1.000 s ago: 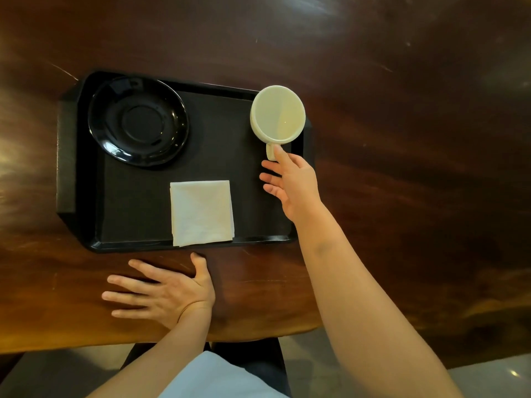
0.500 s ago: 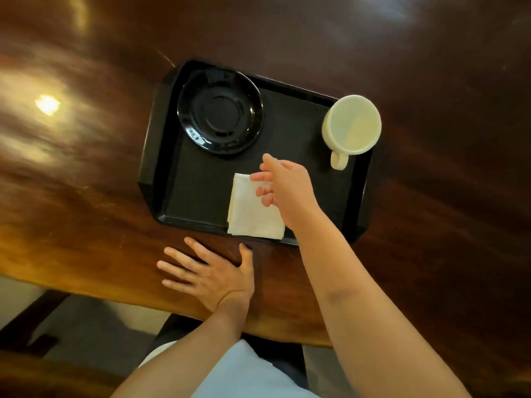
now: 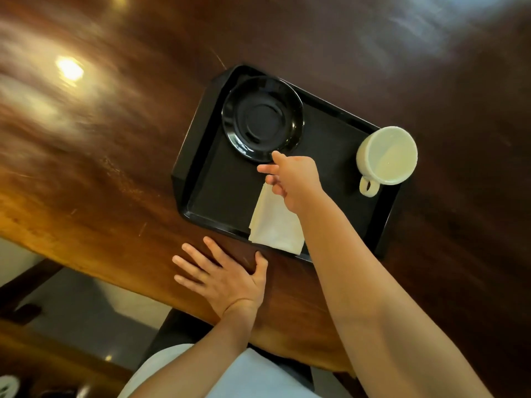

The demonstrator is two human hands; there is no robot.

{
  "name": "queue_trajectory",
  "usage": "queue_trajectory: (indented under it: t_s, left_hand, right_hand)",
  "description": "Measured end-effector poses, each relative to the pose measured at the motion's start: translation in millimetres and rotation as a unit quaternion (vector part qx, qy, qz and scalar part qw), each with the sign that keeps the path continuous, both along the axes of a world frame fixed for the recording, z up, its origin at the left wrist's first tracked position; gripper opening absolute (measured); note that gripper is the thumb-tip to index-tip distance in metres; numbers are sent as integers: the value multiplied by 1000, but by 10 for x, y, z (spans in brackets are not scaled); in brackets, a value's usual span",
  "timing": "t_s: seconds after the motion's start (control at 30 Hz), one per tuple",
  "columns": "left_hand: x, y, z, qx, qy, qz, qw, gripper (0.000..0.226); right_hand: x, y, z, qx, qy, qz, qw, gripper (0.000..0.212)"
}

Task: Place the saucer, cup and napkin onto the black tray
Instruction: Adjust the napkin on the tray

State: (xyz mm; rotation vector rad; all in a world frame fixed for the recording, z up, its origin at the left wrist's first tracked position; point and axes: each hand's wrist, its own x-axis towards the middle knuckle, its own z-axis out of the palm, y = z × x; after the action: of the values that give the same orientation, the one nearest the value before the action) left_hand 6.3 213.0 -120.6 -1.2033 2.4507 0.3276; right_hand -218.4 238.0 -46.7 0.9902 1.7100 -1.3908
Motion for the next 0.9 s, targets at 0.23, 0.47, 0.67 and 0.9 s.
queue_trajectory:
  t_s: [0.23,0.47,0.67,0.9]
  left_hand:
    - [15,-4,-16,0,14,-2,1000,113]
    - [21,-14,-23,6,23,-3,1000,112]
    - [23,-2,-13,0,23,-3,1000,114]
    - [12,7,-25,-2,14,6,1000,118]
  right_hand:
    - [-54,-112,-52,-6,5,-10,1000,26]
    - [-70,-162,-18,-30,-1,-45,999,20]
    - [115,242,111,129,151,182,963,18]
    - [513,753,-46,263,172,404,859,36]
